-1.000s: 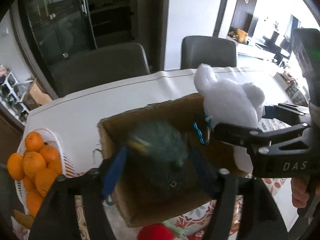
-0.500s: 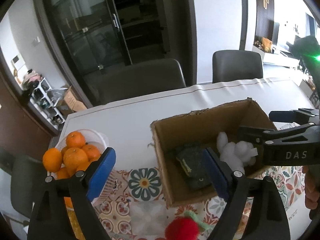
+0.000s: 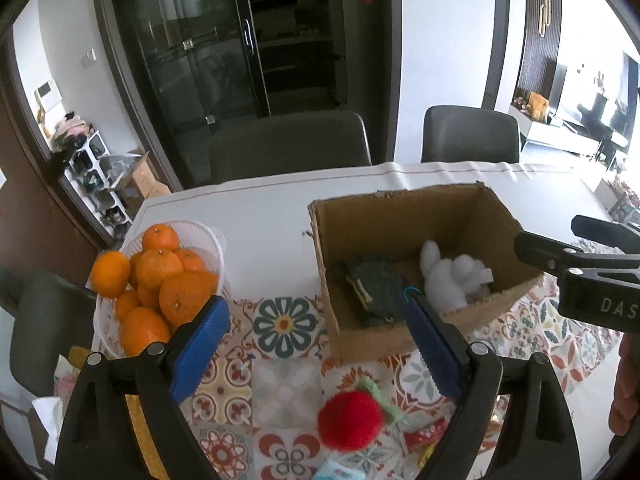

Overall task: Organize soft objects
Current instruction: 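Withdraw both tools from the box toward the remaining items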

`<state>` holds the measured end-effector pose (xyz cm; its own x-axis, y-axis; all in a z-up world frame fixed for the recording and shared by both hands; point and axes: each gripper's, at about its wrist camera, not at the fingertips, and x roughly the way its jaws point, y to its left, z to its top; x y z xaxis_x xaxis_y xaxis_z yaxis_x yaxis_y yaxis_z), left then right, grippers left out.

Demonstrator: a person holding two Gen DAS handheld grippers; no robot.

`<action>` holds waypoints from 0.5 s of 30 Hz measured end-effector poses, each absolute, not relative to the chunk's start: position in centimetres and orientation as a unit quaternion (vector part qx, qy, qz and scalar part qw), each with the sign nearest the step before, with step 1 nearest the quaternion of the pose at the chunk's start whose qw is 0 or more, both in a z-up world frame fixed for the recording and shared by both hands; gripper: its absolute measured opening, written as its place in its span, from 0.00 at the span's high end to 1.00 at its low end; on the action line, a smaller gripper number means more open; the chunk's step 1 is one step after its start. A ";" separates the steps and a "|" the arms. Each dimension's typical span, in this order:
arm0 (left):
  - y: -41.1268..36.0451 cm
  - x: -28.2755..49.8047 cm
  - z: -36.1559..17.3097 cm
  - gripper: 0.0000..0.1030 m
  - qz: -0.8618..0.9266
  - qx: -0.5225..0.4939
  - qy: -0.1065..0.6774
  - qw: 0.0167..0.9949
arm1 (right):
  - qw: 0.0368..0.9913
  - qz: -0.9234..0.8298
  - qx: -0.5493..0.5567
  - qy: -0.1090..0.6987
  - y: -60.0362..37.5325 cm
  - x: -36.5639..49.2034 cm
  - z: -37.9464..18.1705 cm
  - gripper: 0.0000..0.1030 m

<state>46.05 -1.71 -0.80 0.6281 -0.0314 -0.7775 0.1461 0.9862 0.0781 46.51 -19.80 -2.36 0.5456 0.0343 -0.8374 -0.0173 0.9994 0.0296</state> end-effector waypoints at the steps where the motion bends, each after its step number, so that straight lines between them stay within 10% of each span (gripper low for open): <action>1: -1.7 45.7 -0.9 0.11 -0.050 0.067 0.428 0.900 | 0.879 0.010 0.012 0.476 -19.9 46.0 -2.3 0.09; 15: -2.6 42.3 -3.8 0.10 -0.061 0.055 0.460 0.884 | 0.864 -0.032 0.075 0.496 -21.7 40.2 -4.7 0.09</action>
<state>42.35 -2.57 -3.80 0.5696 -0.0583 -0.8198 0.1588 0.9865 0.0401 40.19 -21.71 -4.69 0.5056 0.0197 -0.8625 0.1286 0.9868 0.0980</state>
